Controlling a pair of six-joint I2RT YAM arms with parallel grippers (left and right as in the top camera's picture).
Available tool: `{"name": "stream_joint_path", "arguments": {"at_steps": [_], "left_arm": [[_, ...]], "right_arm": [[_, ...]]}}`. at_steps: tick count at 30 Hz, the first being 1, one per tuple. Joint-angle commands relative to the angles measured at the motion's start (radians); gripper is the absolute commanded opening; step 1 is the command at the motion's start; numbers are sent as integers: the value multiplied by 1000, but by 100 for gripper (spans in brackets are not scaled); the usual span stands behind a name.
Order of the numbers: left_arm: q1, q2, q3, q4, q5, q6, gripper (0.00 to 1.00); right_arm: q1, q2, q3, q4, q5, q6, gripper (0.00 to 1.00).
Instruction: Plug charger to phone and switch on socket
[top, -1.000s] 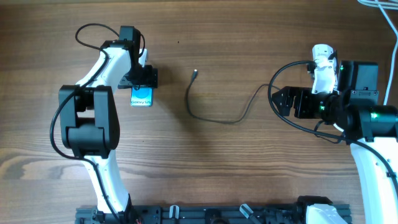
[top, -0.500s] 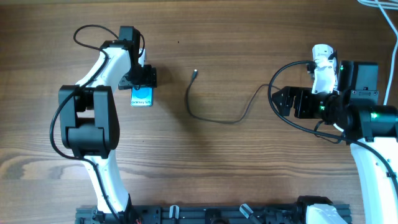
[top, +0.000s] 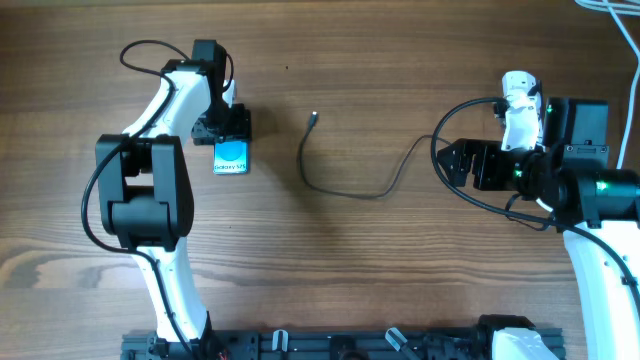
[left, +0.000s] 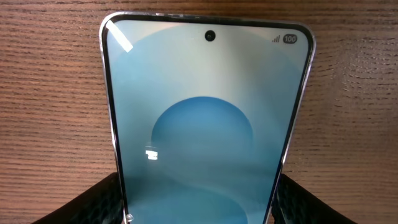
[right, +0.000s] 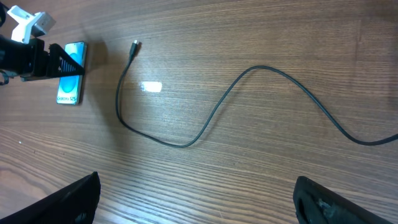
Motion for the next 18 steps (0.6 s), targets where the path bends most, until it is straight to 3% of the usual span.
{"name": "stream_joint_path", "arguments": {"at_steps": [1, 18], "left_arm": [[-3, 6, 30, -6, 16, -13, 69], [-3, -163, 147, -36, 16, -107, 70]], "right_arm": [[6, 8, 21, -1, -19, 0, 100], [6, 8, 21, 0, -19, 0, 100]]}}
